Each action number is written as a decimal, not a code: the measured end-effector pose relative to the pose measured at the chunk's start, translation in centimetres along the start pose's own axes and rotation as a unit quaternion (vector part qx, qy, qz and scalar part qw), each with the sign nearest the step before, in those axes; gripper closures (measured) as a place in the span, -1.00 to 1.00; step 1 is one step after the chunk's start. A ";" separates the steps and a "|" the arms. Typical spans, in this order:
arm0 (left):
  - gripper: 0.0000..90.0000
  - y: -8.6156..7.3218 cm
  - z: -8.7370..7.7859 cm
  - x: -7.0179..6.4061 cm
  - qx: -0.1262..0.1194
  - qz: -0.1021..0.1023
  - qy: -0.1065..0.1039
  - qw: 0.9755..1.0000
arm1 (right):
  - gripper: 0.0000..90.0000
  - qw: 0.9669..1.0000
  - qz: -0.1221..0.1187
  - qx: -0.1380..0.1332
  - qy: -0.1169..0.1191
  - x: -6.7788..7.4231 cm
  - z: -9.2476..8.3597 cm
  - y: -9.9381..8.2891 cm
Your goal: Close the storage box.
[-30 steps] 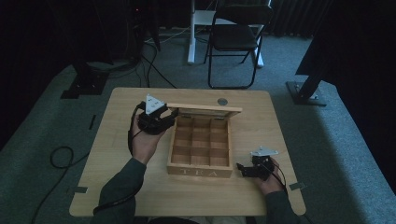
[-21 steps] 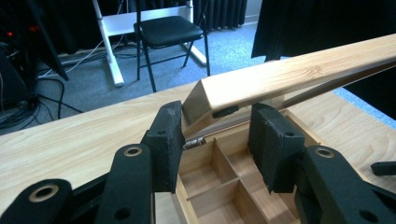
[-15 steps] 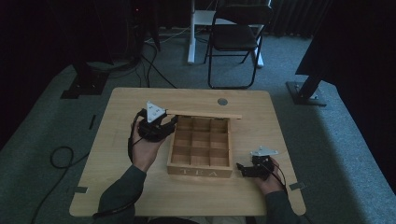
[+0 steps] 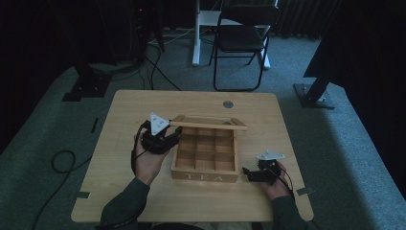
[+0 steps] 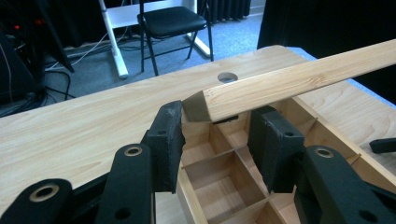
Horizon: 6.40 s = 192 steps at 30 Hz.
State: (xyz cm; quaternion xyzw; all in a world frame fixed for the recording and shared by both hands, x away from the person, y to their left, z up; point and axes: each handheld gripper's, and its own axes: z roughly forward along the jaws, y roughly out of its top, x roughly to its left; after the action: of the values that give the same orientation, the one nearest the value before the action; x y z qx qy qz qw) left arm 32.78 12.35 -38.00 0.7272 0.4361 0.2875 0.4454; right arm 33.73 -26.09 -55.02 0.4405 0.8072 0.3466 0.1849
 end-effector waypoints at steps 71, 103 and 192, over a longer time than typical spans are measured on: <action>0.19 -5.2 -1.2 -1.4 0.019 -0.028 -0.015 0.999 | -0.71 1.000 -0.002 -0.002 0.001 0.0 0.1 0.1; 0.14 -7.0 -1.8 -1.9 0.027 -0.024 -0.024 0.999 | -0.71 1.000 -0.002 -0.001 0.002 0.0 0.1 0.1; 0.04 -12.6 -2.7 0.6 0.040 -0.044 0.028 0.998 | -0.71 1.000 -0.002 -0.001 0.001 0.0 0.1 0.1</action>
State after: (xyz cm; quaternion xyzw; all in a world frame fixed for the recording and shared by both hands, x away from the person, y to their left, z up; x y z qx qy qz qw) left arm 26.12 16.73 -48.12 0.7164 0.4910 0.2704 0.4154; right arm 33.80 -26.02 -55.04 0.4379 0.8081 0.3476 0.1851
